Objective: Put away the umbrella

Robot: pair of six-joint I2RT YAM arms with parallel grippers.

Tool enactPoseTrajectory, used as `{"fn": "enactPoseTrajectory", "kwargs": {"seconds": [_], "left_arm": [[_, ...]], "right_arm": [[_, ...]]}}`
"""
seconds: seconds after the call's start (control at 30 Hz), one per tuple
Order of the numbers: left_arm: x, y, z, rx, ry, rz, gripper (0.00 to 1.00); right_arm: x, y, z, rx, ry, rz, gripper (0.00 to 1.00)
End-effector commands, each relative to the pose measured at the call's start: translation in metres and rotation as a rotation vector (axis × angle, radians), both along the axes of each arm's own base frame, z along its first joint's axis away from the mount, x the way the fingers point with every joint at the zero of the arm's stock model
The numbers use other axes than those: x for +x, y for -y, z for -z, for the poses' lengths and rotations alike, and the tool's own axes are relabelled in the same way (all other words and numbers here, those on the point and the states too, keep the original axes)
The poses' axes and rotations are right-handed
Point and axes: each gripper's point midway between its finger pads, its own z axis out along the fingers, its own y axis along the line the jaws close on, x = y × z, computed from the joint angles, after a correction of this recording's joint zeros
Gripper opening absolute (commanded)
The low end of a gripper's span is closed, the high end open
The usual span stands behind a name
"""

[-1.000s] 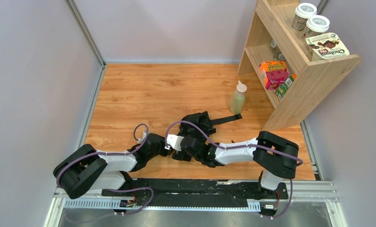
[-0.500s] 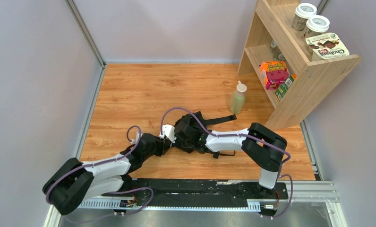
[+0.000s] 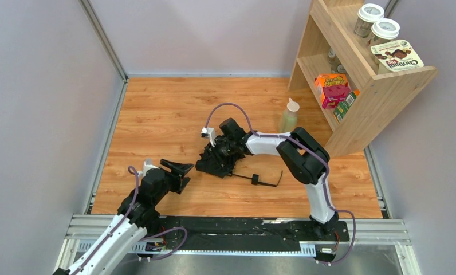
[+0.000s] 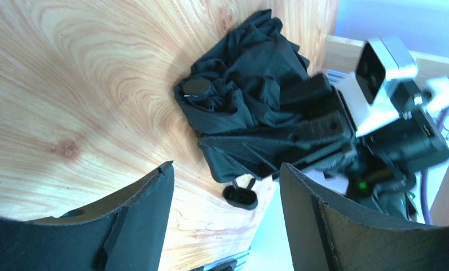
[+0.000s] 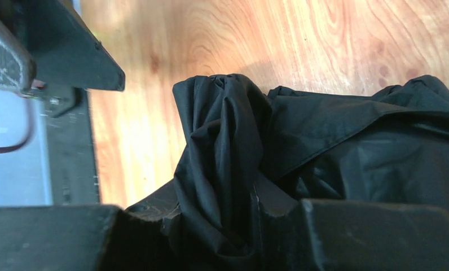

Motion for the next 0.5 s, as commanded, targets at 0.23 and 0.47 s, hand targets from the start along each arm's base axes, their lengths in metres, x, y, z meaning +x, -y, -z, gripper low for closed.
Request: {"fn": "enactPoseTrajectory", "kwargs": {"seconds": [0.23, 0.47], "left_arm": [[0.007, 0.026, 0.005, -0.114, -0.095, 0.043, 0.76], [0.025, 0.053, 0.019, -0.086, -0.156, 0.131, 0.76]], "right_arm": [[-0.066, 0.056, 0.09, -0.238, -0.742, 0.102, 0.0], [-0.06, 0.053, 0.101, -0.271, -0.797, 0.145, 0.0]]}}
